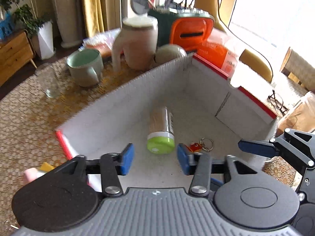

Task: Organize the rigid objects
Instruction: 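Lower the jar into the box and open the left gripper while the right gripper releases the keychain, then withdraw both grippers from the box back over the table, then grasp the pink-headed figure toy with the left gripper while the right gripper grasps the green highlighter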

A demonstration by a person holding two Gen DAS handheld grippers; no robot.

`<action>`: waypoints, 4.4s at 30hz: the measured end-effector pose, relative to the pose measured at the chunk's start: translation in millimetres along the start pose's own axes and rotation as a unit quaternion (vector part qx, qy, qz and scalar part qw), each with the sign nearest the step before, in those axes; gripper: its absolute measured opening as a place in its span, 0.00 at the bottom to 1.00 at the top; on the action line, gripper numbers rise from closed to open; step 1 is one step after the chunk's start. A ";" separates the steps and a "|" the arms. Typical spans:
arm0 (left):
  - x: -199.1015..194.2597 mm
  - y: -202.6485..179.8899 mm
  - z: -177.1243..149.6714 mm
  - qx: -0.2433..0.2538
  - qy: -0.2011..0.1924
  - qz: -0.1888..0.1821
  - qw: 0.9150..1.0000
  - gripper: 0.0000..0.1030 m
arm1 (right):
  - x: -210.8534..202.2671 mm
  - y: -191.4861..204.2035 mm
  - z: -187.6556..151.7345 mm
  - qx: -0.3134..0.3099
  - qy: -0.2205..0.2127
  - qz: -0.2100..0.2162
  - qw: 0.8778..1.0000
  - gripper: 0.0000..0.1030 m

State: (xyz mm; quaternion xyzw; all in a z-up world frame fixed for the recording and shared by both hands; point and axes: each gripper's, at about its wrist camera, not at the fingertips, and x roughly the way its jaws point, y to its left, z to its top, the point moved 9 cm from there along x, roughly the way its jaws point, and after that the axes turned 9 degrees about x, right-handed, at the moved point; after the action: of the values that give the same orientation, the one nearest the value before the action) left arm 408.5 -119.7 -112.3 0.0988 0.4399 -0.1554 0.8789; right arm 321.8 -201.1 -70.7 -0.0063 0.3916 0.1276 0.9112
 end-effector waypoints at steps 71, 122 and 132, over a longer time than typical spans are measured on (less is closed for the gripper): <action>-165.3 149.9 -221.2 -0.111 -0.108 0.112 0.982 0.97 | -26.9 190.9 -68.9 -0.025 -0.016 0.117 0.993 0.98; -74.9 185.1 -219.6 -0.212 -0.051 0.148 0.965 0.73 | 68.5 183.0 -70.2 0.133 -0.025 -0.047 0.990 0.14; -94.7 176.1 -225.4 -0.210 -0.056 0.152 0.964 0.72 | 26.4 183.3 -62.3 0.122 -0.037 0.000 0.992 0.14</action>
State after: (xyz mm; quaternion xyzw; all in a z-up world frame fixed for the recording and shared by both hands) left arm 251.0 132.0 -163.4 -0.0308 0.3927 0.0704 0.9164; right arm 251.4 -24.7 -116.6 0.1102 0.3699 0.0793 0.9191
